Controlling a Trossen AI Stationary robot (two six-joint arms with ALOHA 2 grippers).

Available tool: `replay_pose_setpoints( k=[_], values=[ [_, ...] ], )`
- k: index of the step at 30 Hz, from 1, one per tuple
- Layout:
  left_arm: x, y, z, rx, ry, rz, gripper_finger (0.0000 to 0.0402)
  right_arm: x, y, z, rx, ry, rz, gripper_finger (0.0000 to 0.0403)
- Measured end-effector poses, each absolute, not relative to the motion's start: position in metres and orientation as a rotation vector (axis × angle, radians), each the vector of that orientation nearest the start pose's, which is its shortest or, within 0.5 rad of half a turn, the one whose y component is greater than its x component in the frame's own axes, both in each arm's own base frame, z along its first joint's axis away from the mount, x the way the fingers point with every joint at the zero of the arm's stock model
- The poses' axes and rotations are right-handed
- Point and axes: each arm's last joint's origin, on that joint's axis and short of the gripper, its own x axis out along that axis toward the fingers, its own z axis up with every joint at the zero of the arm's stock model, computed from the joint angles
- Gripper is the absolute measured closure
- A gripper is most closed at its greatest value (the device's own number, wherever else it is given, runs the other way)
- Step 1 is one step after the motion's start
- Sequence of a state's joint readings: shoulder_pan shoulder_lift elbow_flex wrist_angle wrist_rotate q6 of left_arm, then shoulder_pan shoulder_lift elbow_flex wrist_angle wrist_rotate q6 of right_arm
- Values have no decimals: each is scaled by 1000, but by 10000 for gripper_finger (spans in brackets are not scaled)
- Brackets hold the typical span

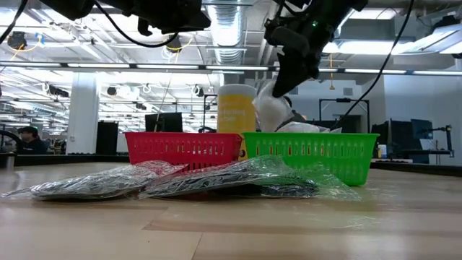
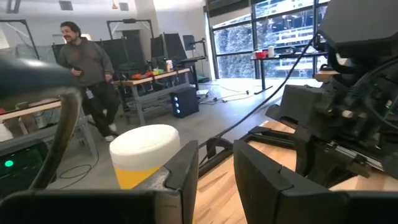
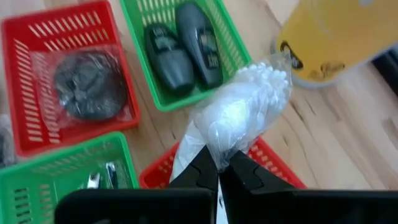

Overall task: Pick & Place Travel size toiletries
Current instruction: Put the cotton pack into the right red bin

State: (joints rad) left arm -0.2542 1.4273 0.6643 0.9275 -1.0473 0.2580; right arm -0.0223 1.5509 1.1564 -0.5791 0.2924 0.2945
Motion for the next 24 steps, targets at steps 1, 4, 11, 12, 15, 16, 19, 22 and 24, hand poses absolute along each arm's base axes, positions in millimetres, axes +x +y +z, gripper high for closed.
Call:
replay_pose_setpoints(
  k=[1, 4, 11, 12, 15, 16, 19, 22, 24],
  values=[
    [279, -47, 252, 142, -31, 800, 309, 316, -15, 249, 145, 926, -434, 403],
    [279, -48, 252, 144, -28, 798, 309, 315, -15, 248, 152, 939, -441, 403],
    [279, -49, 252, 147, -25, 793, 309, 313, -14, 245, 181, 956, -452, 403],
    [279, -49, 252, 147, -25, 792, 309, 313, -14, 242, 184, 955, -452, 403],
    [279, -49, 251, 148, -24, 792, 309, 310, -14, 231, 206, 967, -448, 403],
    [279, -49, 251, 148, -23, 792, 309, 309, -14, 227, 216, 960, -445, 403],
    [279, -49, 251, 148, -23, 792, 309, 306, -14, 217, 231, 970, -447, 403],
    [279, -49, 251, 148, -23, 792, 309, 306, -13, 212, 241, 947, -443, 403],
    [279, -49, 251, 148, -23, 792, 309, 306, -13, 208, 259, 931, -430, 403]
  ],
)
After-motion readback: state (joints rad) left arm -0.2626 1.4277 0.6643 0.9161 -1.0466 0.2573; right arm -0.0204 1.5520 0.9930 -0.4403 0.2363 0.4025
